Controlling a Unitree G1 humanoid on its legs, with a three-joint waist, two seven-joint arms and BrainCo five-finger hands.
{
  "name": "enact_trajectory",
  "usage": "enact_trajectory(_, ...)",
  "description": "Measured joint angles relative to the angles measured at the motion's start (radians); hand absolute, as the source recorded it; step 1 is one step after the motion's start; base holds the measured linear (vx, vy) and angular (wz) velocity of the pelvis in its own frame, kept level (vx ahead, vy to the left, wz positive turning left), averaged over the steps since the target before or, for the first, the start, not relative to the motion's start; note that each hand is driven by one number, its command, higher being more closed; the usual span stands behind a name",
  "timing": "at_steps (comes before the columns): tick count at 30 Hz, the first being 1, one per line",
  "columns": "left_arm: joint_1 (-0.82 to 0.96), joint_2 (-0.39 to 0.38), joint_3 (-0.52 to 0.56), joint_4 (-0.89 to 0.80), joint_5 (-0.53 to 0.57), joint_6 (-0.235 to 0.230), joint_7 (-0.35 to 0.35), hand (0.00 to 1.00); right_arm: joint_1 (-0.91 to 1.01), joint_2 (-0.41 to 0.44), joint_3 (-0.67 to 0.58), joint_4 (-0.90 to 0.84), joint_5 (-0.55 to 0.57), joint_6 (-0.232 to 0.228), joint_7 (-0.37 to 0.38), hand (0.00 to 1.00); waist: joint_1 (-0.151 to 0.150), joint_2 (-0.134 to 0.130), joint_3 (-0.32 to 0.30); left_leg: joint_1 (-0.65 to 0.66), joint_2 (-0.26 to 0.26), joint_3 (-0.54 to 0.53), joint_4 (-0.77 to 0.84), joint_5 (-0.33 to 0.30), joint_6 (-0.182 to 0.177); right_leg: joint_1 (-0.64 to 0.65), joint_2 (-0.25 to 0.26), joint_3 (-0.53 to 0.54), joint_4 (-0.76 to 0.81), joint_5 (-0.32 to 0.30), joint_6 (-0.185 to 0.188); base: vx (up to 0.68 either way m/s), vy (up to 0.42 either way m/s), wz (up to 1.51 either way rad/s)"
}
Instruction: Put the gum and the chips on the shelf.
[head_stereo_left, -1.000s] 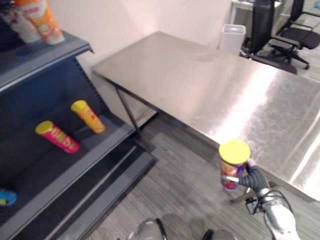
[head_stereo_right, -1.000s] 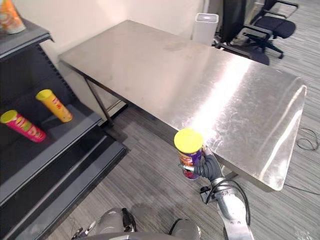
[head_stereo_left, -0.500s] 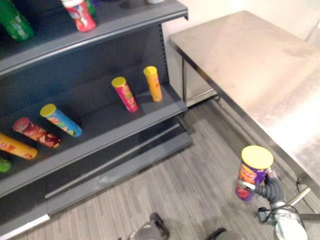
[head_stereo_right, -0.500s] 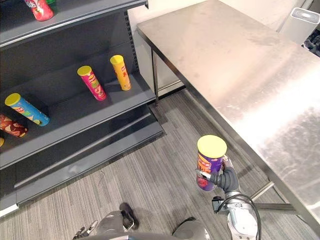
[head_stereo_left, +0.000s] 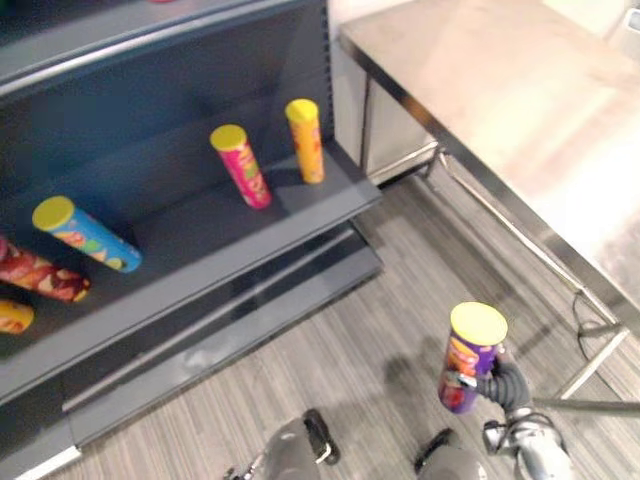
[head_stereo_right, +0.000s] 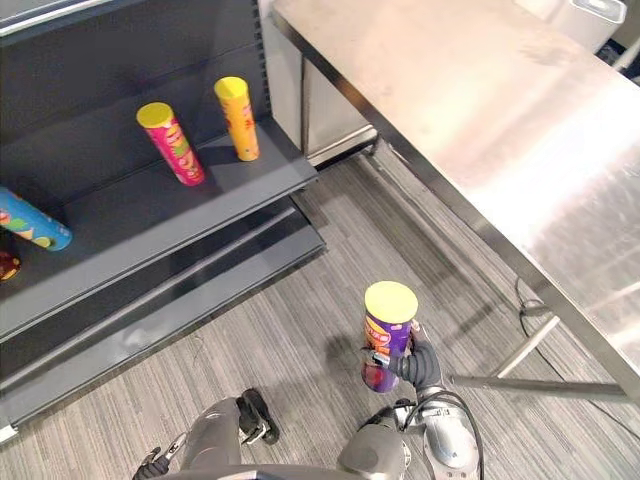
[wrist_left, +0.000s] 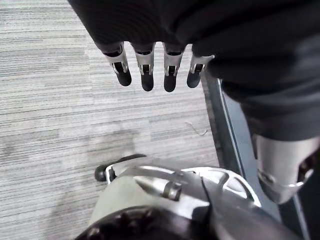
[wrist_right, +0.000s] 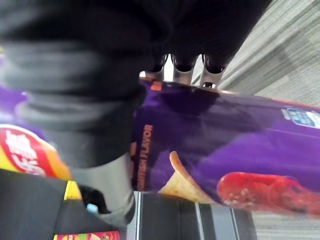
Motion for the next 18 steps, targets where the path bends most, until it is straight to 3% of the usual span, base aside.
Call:
enact_trajectory(1, 0.002, 0.006, -0.013, -0.013, 0.001, 0.001, 0.0, 0.0, 0.02, 0.003, -0.001, 0.0, 0.0, 0.01, 0.0, 1.0, -0.019, 0.007, -0.002, 0.029, -0.038, -0.058, -0.002, -0.011, 0.017, -0.057, -0.02, 0.2, 0.147, 0.111, -0.128, 0.19, 0.228, 1.27)
enact_trajectory(2, 0.007, 0.012, -0.023, -0.028, 0.001, 0.001, 0.001, 0.0, 0.033, 0.006, -0.006, -0.001, 0.0, 0.009, 0.0, 1.0, -0.027, 0.008, -0.001, 0.038, -0.041, -0.086, -0.001, -0.014, 0.021, -0.085, -0.008, 0.301, 0.2, 0.121, -0.127, 0.27, 0.153, 1.37)
enact_trajectory(3, 0.008, 0.022, -0.031, -0.048, 0.002, 0.001, 0.001, 0.0, 0.044, 0.022, -0.004, 0.0, 0.0, 0.01, 0.004, 1.0, -0.034, 0.01, 0.002, 0.046, -0.044, -0.12, 0.006, -0.02, 0.032, -0.122, 0.044, 0.441, 0.277, 0.074, -0.076, 0.3, 0.054, 1.12)
enact_trajectory(4, 0.004, 0.034, -0.035, -0.066, 0.003, 0.001, 0.002, 0.0, 0.055, 0.056, 0.0, -0.006, -0.001, 0.009, 0.004, 1.0, -0.036, 0.001, 0.002, 0.057, -0.049, -0.156, 0.003, -0.023, 0.037, -0.16, 0.134, 0.576, 0.335, -0.018, 0.001, 0.3, 0.013, 0.91)
enact_trajectory(5, 0.003, 0.036, -0.036, -0.067, 0.003, 0.0, 0.002, 0.0, 0.056, 0.061, 0.0, -0.007, -0.001, 0.009, 0.004, 1.0, -0.036, 0.0, 0.002, 0.059, -0.05, -0.161, 0.001, -0.023, 0.038, -0.164, 0.148, 0.59, 0.338, -0.029, 0.004, 0.31, 0.011, 0.9)
enact_trajectory(6, 0.0, 0.044, -0.049, -0.07, 0.006, 0.0, 0.004, 0.0, 0.057, 0.09, -0.001, -0.017, -0.001, 0.006, 0.002, 1.0, -0.037, -0.002, 0.002, 0.074, -0.057, -0.194, -0.009, -0.022, 0.036, -0.201, 0.236, 0.636, 0.292, -0.103, 0.031, 0.29, -0.003, 0.59)
enact_trajectory(7, -0.004, 0.044, -0.063, -0.069, 0.007, 0.0, 0.012, 0.0, 0.051, 0.09, -0.001, -0.021, 0.0, 0.004, 0.002, 1.0, -0.037, 0.001, 0.004, 0.085, -0.061, -0.206, -0.029, -0.021, 0.033, -0.234, 0.297, 0.665, 0.207, -0.137, 0.062, 0.28, -0.018, 0.59)
enact_trajectory(8, -0.007, 0.042, -0.073, -0.069, 0.007, 0.0, 0.014, 0.0, 0.048, 0.088, -0.001, -0.021, 0.0, 0.005, 0.002, 1.0, -0.038, 0.003, 0.006, 0.092, -0.063, -0.214, -0.04, -0.019, 0.029, -0.247, 0.33, 0.686, 0.153, -0.142, 0.073, 0.24, -0.058, 0.44)
enact_trajectory(10, -0.016, 0.052, -0.111, -0.065, 0.009, -0.001, 0.02, 0.0, 0.05, 0.081, -0.002, -0.027, 0.0, 0.006, 0.001, 1.0, -0.067, 0.008, 0.009, 0.103, -0.077, -0.274, -0.044, -0.017, -0.003, -0.251, 0.454, 0.803, -0.059, -0.111, 0.107, 0.21, -0.123, 0.8)
enact_trajectory(11, -0.016, 0.062, -0.12, -0.065, 0.009, -0.002, 0.02, 0.0, 0.061, 0.082, -0.002, -0.038, 0.0, 0.007, 0.0, 1.0, -0.072, 0.001, 0.006, 0.104, -0.087, -0.288, -0.034, -0.021, -0.009, -0.249, 0.461, 0.814, -0.091, -0.087, 0.131, 0.22, -0.207, 1.14)
enact_trajectory(12, -0.037, 0.062, -0.129, -0.052, 0.011, 0.0, 0.02, 0.0, 0.067, 0.063, -0.013, -0.056, 0.001, 0.006, -0.003, 1.0, -0.087, 0.016, 0.022, 0.109, -0.086, -0.342, -0.01, -0.032, -0.027, -0.224, 0.466, 0.811, -0.068, -0.093, 0.183, 0.2, -0.174, 0.82)
enact_trajectory(14, -0.042, 0.04, -0.13, -0.06, 0.013, -0.007, 0.019, 0.0, 0.066, 0.037, -0.018, -0.086, 0.001, 0.007, -0.001, 1.0, -0.064, 0.042, 0.023, 0.113, -0.072, -0.362, -0.037, -0.017, -0.051, -0.216, 0.477, 0.787, -0.07, -0.104, 0.164, 0.15, -0.153, 0.42)
enact_trajectory(18, -0.045, 0.032, -0.115, -0.063, 0.012, -0.007, 0.017, 0.0, 0.04, 0.023, -0.046, -0.138, 0.003, 0.005, 0.002, 1.0, -0.059, 0.048, 0.025, 0.129, -0.06, -0.438, -0.15, 0.045, -0.085, -0.173, 0.484, 0.702, -0.132, -0.108, 0.145, 0.07, -0.152, 0.53)
